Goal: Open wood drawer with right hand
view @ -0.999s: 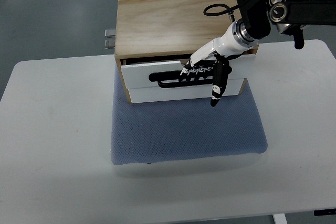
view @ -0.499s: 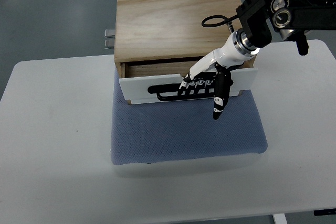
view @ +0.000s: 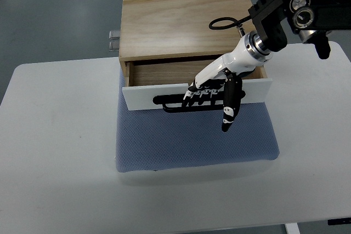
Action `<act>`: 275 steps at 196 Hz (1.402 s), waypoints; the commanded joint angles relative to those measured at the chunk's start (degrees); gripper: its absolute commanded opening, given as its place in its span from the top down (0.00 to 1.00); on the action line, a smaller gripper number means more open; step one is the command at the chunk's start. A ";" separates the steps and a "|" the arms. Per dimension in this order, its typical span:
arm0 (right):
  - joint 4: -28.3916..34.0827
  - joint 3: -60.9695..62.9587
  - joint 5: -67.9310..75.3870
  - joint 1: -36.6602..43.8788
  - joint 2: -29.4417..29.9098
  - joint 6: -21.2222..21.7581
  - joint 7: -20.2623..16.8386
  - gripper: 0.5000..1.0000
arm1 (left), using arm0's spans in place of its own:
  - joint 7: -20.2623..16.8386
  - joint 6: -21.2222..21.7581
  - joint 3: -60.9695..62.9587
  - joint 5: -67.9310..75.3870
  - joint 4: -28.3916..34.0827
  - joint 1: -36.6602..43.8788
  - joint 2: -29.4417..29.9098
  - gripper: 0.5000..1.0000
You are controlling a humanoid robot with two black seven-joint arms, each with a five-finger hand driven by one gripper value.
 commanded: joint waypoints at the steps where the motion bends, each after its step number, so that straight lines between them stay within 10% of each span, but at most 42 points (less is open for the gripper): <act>1: 0.87 -0.05 0.24 0.30 -0.44 -0.03 0.03 0.12 | 0.00 -0.06 -0.04 0.00 0.03 0.00 0.00 0.00; 206: 0.08 14.37 4.64 4.60 -6.06 -0.03 0.38 0.11 | 0.08 -0.06 -0.04 0.00 0.03 0.00 0.00 0.00; 248: -9.76 33.17 10.79 -6.03 -10.02 -0.13 0.47 0.12 | 0.08 -0.06 -0.04 0.00 0.03 0.00 0.00 0.00; 275: -23.73 50.39 11.14 -20.09 -9.76 -8.22 4.33 0.12 | 0.00 0.03 -0.04 0.00 -0.06 0.09 0.00 0.00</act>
